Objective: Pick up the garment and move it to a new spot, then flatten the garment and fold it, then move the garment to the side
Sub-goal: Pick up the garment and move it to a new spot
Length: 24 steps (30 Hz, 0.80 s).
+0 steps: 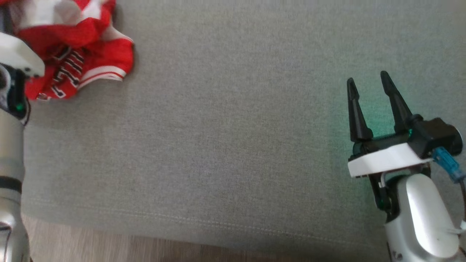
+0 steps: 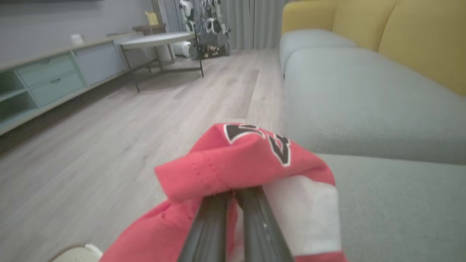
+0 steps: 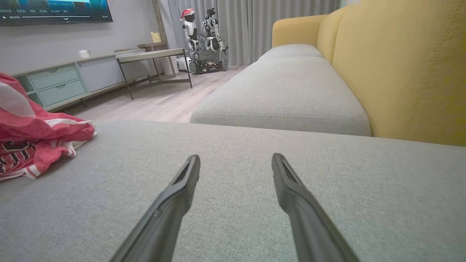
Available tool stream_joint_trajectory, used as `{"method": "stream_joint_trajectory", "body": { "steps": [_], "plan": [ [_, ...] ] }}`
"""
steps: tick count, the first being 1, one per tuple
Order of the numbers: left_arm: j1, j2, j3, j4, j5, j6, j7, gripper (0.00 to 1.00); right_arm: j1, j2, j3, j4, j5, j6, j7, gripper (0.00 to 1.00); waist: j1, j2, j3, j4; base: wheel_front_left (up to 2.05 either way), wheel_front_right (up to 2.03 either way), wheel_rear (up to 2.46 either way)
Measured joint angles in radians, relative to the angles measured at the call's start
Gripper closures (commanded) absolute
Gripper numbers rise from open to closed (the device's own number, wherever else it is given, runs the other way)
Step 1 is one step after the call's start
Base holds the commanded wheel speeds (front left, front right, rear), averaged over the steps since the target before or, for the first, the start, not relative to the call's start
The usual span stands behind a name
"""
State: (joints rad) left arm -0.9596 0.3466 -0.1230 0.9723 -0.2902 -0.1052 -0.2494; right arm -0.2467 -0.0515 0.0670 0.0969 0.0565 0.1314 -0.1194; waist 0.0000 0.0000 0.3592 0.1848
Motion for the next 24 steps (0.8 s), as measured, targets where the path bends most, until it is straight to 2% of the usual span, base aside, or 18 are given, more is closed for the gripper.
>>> {"method": "stream_joint_trajectory", "body": {
  "steps": [5, 9, 12, 19, 24],
  "plan": [
    [0.104, 0.011, 0.033, -0.230, 0.009, 0.018, -0.001, 1.00, 0.044, 0.000, -0.011, 0.008, 0.021, 0.000, -0.006, 0.00, 0.0000, 0.0000, -0.066, 0.011, 0.00, 0.00, 0.00],
    [0.253, 0.011, 0.041, -0.379, 0.009, 0.028, -0.005, 1.00, 0.074, 0.001, -0.013, 0.012, 0.041, 0.000, -0.013, 0.00, 0.0000, 0.0000, -0.123, 0.012, 0.00, 0.00, 0.00],
    [0.376, 0.010, 0.041, -0.504, 0.008, 0.053, 0.003, 1.00, 0.101, 0.001, -0.017, 0.007, 0.057, 0.000, -0.016, 0.00, -0.0001, 0.0000, -0.167, 0.007, 0.00, 0.00, 0.00],
    [0.678, 0.000, 0.020, -0.893, 0.007, 0.113, 0.125, 1.00, 0.187, 0.003, -0.040, -0.024, 0.084, 0.000, -0.021, 0.00, -0.0001, 0.0001, -0.254, -0.026, 0.00, 0.00, 0.00],
    [0.808, -0.035, -0.062, -1.090, 0.007, 0.125, 0.200, 1.00, 0.221, 0.004, -0.052, -0.065, 0.097, 0.000, -0.011, 0.00, -0.0001, 0.0000, -0.280, -0.070, 0.00, 0.00, 0.00]
  ]
}}
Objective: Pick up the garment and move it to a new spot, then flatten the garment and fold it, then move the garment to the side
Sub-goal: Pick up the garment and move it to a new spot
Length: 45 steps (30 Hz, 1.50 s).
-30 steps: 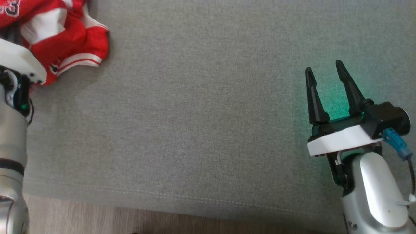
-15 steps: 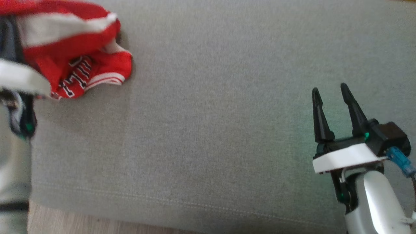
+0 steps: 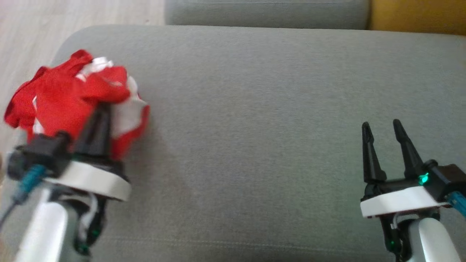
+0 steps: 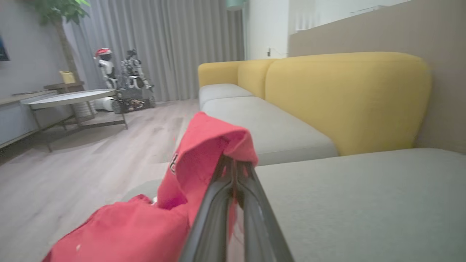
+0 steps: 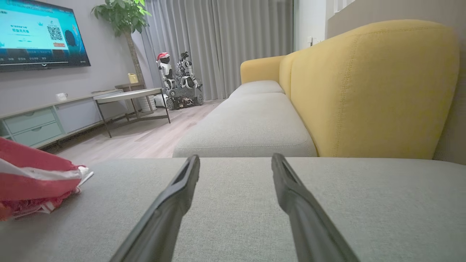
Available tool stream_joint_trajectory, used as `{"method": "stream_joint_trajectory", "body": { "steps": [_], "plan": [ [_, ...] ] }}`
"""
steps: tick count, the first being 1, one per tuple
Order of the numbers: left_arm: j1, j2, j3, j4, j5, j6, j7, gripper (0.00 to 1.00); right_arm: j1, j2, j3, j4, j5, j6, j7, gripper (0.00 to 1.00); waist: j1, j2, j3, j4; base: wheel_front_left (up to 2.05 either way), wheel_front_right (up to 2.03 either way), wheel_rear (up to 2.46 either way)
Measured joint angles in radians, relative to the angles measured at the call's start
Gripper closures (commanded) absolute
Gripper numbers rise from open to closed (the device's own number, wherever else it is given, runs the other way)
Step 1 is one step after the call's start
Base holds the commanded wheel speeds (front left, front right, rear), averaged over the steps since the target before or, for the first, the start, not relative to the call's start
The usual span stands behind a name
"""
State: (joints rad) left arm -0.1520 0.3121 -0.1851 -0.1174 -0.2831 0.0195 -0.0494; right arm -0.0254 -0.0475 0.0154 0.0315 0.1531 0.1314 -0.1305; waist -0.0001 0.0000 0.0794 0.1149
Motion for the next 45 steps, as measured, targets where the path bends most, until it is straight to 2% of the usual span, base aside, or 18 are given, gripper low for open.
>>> {"method": "stream_joint_trajectory", "body": {
  "steps": [4, 8, 13, 20, 26, 31, 34, 37, 39, 45],
  "plan": [
    [0.014, -0.032, -0.073, -0.044, 0.000, -0.008, 0.033, 1.00, 0.000, 0.001, 0.002, -0.038, 0.006, 0.000, 0.007, 0.00, 0.0000, 0.0000, 0.000, -0.047, 0.00, 0.00, 0.00],
    [-0.016, -0.074, -0.158, -0.023, 0.000, -0.041, 0.042, 1.00, -0.002, 0.001, 0.013, -0.065, 0.015, 0.000, 0.016, 0.00, 0.0000, 0.0000, 0.017, -0.104, 0.00, 0.00, 0.00],
    [-0.138, -0.121, -0.231, 0.046, 0.009, -0.076, 0.048, 1.00, -0.017, 0.001, 0.055, -0.091, 0.026, 0.000, 0.016, 0.00, 0.0000, 0.0000, 0.057, -0.192, 0.00, 0.00, 0.00],
    [-0.322, -0.169, -0.286, 0.145, 0.039, -0.100, 0.046, 1.00, -0.062, 0.001, 0.080, -0.104, 0.058, 0.000, -0.011, 0.00, 0.0000, 0.0000, 0.142, -0.330, 0.00, 0.00, 0.00],
    [-0.452, -0.183, -0.291, 0.318, 0.041, -0.109, 0.073, 1.00, -0.084, 0.001, 0.112, -0.099, 0.087, 0.000, -0.044, 0.00, 0.0001, 0.0000, 0.239, -0.423, 0.00, 0.00, 0.00],
    [-0.458, -0.180, -0.307, 0.503, 0.022, -0.126, 0.094, 1.00, -0.116, 0.001, 0.141, -0.078, 0.103, 0.000, -0.069, 0.00, 0.0002, 0.0000, 0.298, -0.489, 0.00, 0.00, 0.00],
    [-0.470, -0.182, -0.323, 0.563, 0.001, -0.135, 0.099, 1.00, -0.121, 0.001, 0.141, -0.061, 0.104, 0.000, -0.081, 0.00, 0.0002, 0.0000, 0.318, -0.512, 0.00, 0.00, 0.00],
    [-0.490, -0.186, -0.345, 0.591, -0.023, -0.140, 0.093, 0.00, -0.123, 0.001, 0.131, -0.042, 0.104, 0.000, -0.082, 0.00, 0.0003, 0.0000, 0.316, -0.510, 0.00, 0.00, 0.00],
    [-0.493, -0.186, -0.351, 0.592, -0.027, -0.140, 0.080, 0.00, -0.123, 0.001, 0.129, -0.036, 0.104, 0.000, -0.082, 0.00, 0.0002, 0.0000, 0.311, -0.505, 0.00, 0.00, 0.00],
    [-0.459, -0.190, -0.358, 0.555, -0.055, -0.136, -0.013, 0.00, -0.124, 0.001, 0.107, -0.012, 0.090, 0.000, -0.079, 0.00, 0.0001, 0.0000, 0.252, -0.429, 0.00, 0.00, 0.00]
  ]
}}
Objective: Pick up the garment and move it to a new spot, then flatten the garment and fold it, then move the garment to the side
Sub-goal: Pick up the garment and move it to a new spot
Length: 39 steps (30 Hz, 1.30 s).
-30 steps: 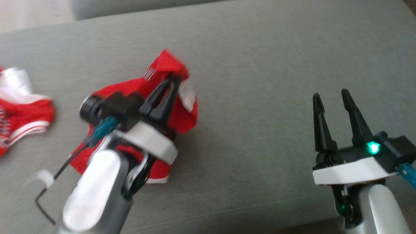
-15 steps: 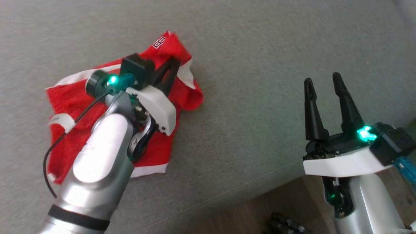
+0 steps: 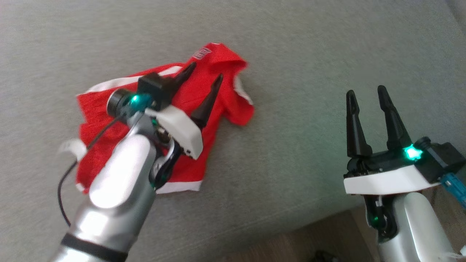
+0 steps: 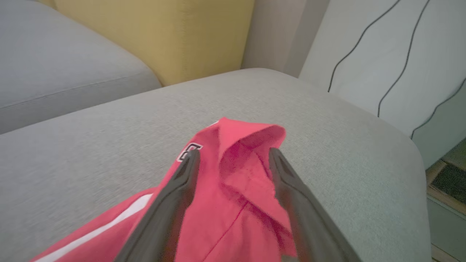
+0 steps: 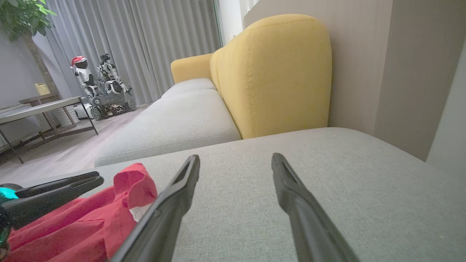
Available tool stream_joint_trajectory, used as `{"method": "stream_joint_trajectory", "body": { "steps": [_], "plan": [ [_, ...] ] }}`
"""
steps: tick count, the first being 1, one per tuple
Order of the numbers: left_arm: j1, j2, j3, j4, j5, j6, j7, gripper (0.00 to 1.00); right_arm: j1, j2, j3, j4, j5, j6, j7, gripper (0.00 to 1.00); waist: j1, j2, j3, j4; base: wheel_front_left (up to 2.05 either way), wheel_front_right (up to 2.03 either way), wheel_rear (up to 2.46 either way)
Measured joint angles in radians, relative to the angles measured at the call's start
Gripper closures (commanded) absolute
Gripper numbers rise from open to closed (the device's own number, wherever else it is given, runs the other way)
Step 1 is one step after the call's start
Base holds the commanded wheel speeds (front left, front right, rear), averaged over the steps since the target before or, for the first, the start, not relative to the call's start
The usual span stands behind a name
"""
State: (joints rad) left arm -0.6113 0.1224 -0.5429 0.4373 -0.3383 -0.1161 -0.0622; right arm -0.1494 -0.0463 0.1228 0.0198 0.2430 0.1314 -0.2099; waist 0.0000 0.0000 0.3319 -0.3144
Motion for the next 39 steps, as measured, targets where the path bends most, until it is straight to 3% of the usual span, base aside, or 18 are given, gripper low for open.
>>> {"method": "stream_joint_trajectory", "body": {
  "steps": [10, 16, 26, 39],
  "plan": [
    [0.188, 0.067, 0.121, -0.117, -0.029, 0.137, -0.123, 0.00, 0.008, 0.000, -0.038, 0.010, -0.051, 0.000, 0.050, 0.00, 0.0000, 0.0000, -0.089, 0.157, 0.00, 0.00, 0.00],
    [0.284, 0.106, 0.202, -0.152, -0.063, 0.193, -0.152, 0.00, 0.025, 0.000, -0.059, 0.021, -0.072, 0.000, 0.078, 0.00, 0.0000, 0.0000, -0.138, 0.244, 0.00, 0.00, 0.00],
    [0.439, 0.164, 0.265, -0.230, -0.072, 0.236, -0.177, 0.00, 0.057, 0.000, -0.065, 0.042, -0.105, 0.000, 0.109, 0.00, 0.0000, 0.0000, -0.217, 0.321, 0.00, 0.00, 0.00],
    [0.596, 0.185, 0.241, -0.326, -0.067, 0.275, -0.169, 0.00, 0.150, 0.000, -0.079, 0.053, -0.113, 0.000, 0.150, 0.00, -0.0001, 0.0000, -0.313, 0.320, 0.00, 0.00, 0.00]
  ]
}}
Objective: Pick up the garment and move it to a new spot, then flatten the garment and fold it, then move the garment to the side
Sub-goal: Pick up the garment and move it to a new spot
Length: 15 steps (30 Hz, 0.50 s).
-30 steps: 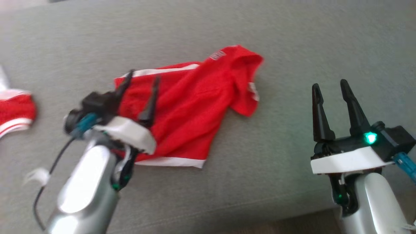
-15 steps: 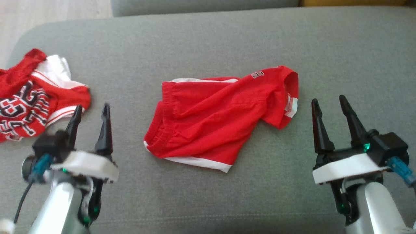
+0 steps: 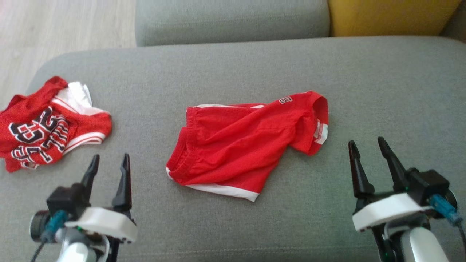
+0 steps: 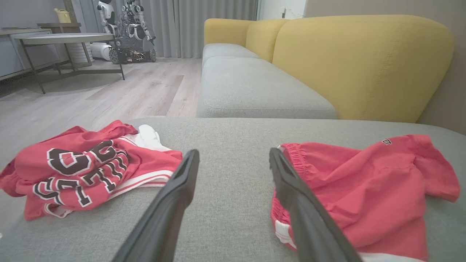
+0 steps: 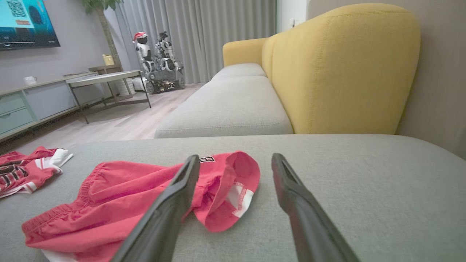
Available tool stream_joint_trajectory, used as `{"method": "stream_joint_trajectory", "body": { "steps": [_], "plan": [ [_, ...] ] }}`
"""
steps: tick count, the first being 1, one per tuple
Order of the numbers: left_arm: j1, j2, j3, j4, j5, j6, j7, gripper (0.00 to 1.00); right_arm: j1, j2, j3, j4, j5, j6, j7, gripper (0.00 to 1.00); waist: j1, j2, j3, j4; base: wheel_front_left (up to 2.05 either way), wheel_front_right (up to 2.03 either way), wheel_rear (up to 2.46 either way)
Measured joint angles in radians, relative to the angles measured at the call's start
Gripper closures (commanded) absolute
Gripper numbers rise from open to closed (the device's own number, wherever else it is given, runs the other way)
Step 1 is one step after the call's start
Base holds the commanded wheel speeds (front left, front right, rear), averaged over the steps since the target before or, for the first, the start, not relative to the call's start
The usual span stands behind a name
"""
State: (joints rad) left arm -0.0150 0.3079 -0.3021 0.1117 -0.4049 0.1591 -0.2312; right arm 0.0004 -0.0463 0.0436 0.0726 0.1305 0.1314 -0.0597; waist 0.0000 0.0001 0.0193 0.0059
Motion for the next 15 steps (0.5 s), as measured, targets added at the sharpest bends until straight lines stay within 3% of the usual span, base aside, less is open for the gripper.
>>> {"method": "stream_joint_trajectory", "body": {
  "steps": [15],
  "plan": [
    [0.061, 0.008, -0.008, -0.032, 0.007, 0.035, 0.027, 0.00, 0.045, 0.001, -0.010, -0.013, 0.001, 0.000, 0.028, 0.00, 0.0000, 0.0000, -0.034, -0.011, 0.00, 0.00, 0.00]
  ]
}}
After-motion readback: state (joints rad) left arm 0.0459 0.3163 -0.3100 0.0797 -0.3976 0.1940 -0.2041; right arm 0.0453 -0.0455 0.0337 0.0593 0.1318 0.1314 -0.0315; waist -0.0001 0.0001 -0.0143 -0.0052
